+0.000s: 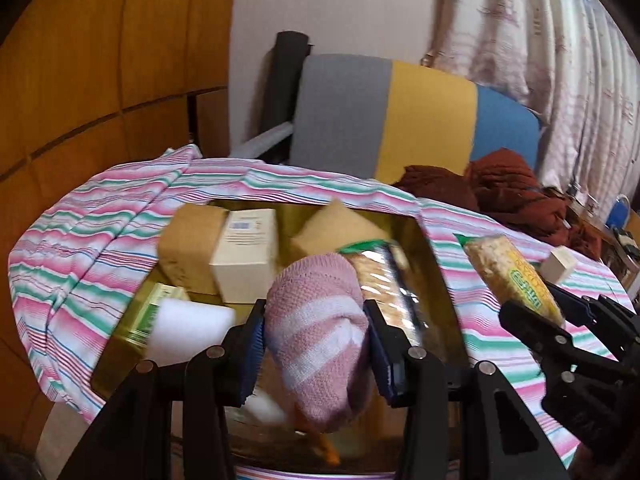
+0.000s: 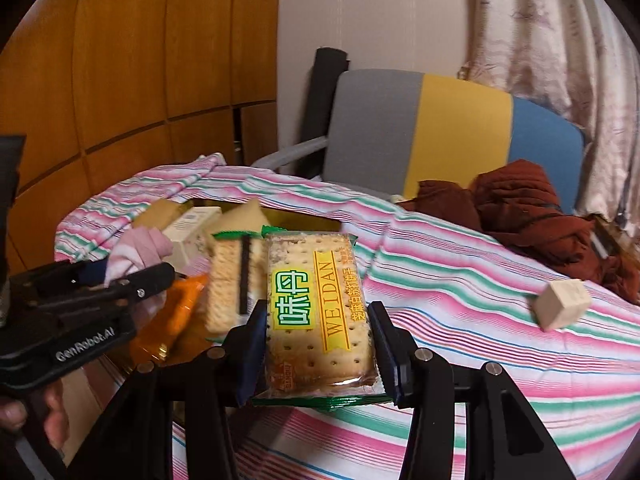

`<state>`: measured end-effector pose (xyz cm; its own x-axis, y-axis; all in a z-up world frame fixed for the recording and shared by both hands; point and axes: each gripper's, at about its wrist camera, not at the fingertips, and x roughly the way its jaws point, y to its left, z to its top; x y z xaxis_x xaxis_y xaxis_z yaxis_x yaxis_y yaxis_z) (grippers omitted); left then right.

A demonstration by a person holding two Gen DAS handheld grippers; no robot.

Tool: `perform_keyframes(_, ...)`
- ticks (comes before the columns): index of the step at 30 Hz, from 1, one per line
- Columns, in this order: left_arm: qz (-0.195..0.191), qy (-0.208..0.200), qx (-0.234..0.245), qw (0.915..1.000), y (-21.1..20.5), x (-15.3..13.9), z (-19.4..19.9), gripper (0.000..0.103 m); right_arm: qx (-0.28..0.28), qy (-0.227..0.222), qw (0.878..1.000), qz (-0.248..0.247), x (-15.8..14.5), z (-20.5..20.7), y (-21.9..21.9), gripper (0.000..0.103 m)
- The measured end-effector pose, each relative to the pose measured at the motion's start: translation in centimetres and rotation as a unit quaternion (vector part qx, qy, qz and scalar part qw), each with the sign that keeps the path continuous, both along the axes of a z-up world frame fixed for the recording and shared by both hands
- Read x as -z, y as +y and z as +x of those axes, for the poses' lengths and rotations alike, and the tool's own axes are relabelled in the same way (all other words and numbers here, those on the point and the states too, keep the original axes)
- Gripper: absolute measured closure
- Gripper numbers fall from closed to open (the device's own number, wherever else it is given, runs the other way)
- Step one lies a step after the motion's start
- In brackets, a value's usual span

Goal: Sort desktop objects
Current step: 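Carry the sock and cracker pack into the gold tray and open both tools, then move both empty tools back to the cream tea box on the cloth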

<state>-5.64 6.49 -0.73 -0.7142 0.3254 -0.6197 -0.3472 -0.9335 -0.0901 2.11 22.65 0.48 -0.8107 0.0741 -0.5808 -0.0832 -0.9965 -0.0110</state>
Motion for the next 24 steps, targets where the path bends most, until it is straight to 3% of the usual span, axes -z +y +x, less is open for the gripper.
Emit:
perform_keyframes(6, 0.002, -0.004, -0.021, 0.9998, -2.1, 0.0, -3.1, 0.056, -0.027, -0.027, 0.999, -0.014, 0.4, -3.4, -1.3, 0.054)
perform_keyframes(12, 0.023, -0.031, 0.001, 0.9993, -2.6, 0.0, -6.5, 0.054, -0.054, -0.037, 0.997, -0.038, 0.0, -7.6, -2.8, 0.054)
perform_keyframes(14, 0.030, -0.032, 0.008, 0.9990, -2.8, -0.1, -6.6, 0.044, -0.080, -0.055, 0.994, -0.059, 0.3, -9.1, -3.4, 0.052)
perform_keyframes(17, 0.037, -0.026, 0.014, 0.9989, -3.5, -0.3, -6.5, 0.042, -0.096, -0.060, 0.991, -0.078, 0.6, -10.0, -3.6, 0.052)
perform_keyframes(24, 0.070, -0.015, -0.046, 0.9963, -8.0, -1.2, -7.1, 0.043, -0.085, -0.052, 0.989, -0.109, 0.9, -9.1, -1.9, 0.050)
